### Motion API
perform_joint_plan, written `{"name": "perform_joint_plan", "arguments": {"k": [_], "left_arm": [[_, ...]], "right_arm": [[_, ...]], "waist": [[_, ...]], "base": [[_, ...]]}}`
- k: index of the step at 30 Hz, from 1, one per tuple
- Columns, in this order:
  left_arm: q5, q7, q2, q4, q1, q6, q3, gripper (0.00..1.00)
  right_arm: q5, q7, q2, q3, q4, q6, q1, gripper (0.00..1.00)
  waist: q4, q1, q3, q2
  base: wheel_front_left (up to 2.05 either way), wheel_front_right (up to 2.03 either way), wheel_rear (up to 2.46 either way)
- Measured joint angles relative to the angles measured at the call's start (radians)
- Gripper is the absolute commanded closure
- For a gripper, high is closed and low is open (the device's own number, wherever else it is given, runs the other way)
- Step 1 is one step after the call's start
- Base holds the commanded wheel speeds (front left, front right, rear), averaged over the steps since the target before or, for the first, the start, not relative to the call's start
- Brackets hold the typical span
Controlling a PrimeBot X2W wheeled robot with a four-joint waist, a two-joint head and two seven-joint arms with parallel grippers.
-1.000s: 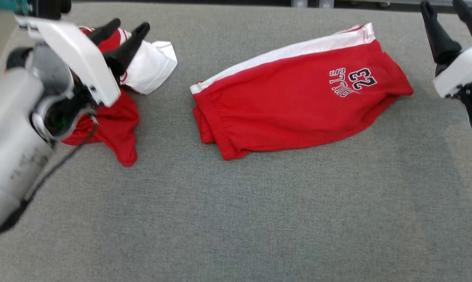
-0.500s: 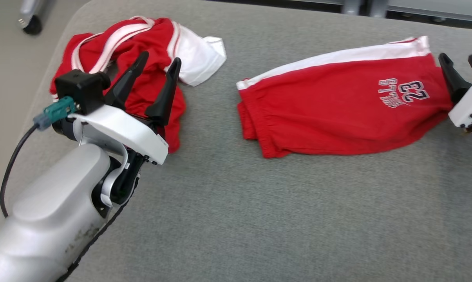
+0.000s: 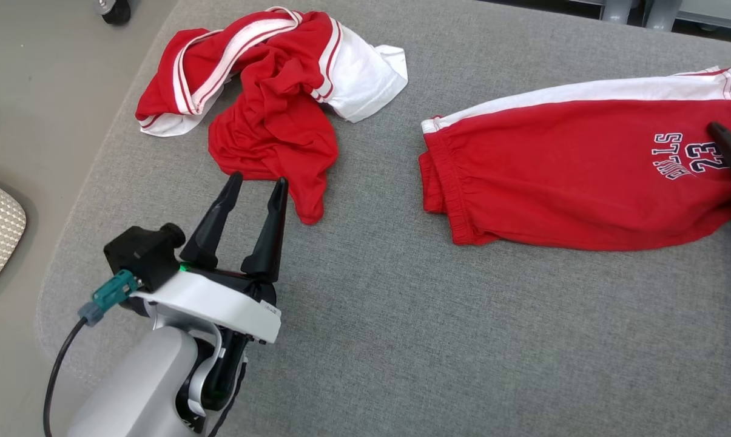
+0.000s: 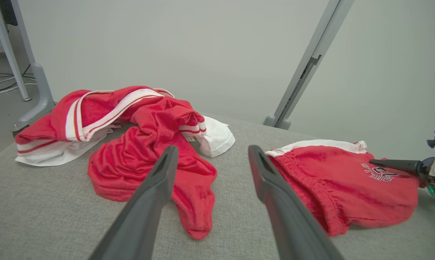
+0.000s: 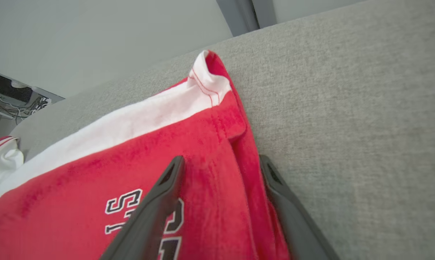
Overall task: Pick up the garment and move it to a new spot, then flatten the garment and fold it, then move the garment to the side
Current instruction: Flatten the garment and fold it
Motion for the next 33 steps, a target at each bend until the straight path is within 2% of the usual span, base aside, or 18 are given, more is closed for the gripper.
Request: {"name": "perform_joint_plan", "arguments": {"k": [3,4,5,6,11,17,20,22,26,33], "left_arm": [[0.025,0.0,-0.023,-0.011,0.031,-0.012,0.033,0.0],[0.033,0.0,-0.028,-0.012,0.039,-0.017,0.041,0.0],[0.04,0.0,-0.033,-0.012,0.046,-0.018,0.048,0.0],[0.047,0.0,-0.037,-0.013,0.051,-0.021,0.055,0.0],[0.069,0.0,-0.052,-0.012,0.067,-0.035,0.077,0.0],[0.1,0.0,-0.071,-0.001,0.108,-0.044,0.1,0.0],[0.134,0.0,-0.066,0.0,0.13,-0.04,0.11,0.0],[0.188,0.0,-0.048,0.002,0.142,-0.019,0.116,0.0],[0.212,0.0,-0.054,0.0,0.192,-0.007,0.15,0.0],[0.232,0.0,-0.072,-0.002,0.264,-0.013,0.205,0.0]], "right_arm": [[0.038,0.062,0.005,-0.018,0.002,0.0,0.003,0.0],[0.054,0.079,0.009,-0.025,0.003,0.0,0.004,0.57],[0.063,0.096,0.012,-0.027,0.005,0.0,0.003,0.88],[0.063,0.109,0.015,-0.026,0.006,0.0,0.003,1.0],[0.061,0.124,0.033,-0.018,-0.006,0.0,-0.002,1.0],[0.035,0.062,0.02,0.002,-0.043,0.0,0.031,1.0],[0.043,0.017,0.004,-0.006,-0.085,0.0,0.08,1.0],[0.053,-0.015,-0.008,-0.012,-0.118,0.0,0.127,1.0],[0.079,-0.079,-0.033,-0.03,-0.186,0.0,0.231,1.0],[0.082,-0.16,-0.097,-0.035,-0.264,0.0,0.332,1.0]], "waist": [[0.0,0.0,-0.004,0.0],[-0.001,0.0,-0.005,0.0],[-0.002,0.0001,-0.006,0.0],[-0.004,0.0,-0.008,0.0],[-0.02,0.0,-0.018,0.0],[-0.061,0.0,-0.075,0.0],[-0.088,0.0,-0.109,0.0],[-0.11,0.0,-0.131,0.0],[-0.157,0.0,-0.171,0.0],[-0.241,0.0,-0.217,0.0]], "base": [[0.0,0.0,0.0],[0.0,0.0,0.0],[0.0,0.0,0.0],[0.0,0.0,0.0],[0.0,0.0,0.0],[0.0,0.0,0.0],[0.0,0.0,0.0],[0.0,0.0,0.0],[0.0,0.0,0.0],[0.0,0.0,0.0]]}}
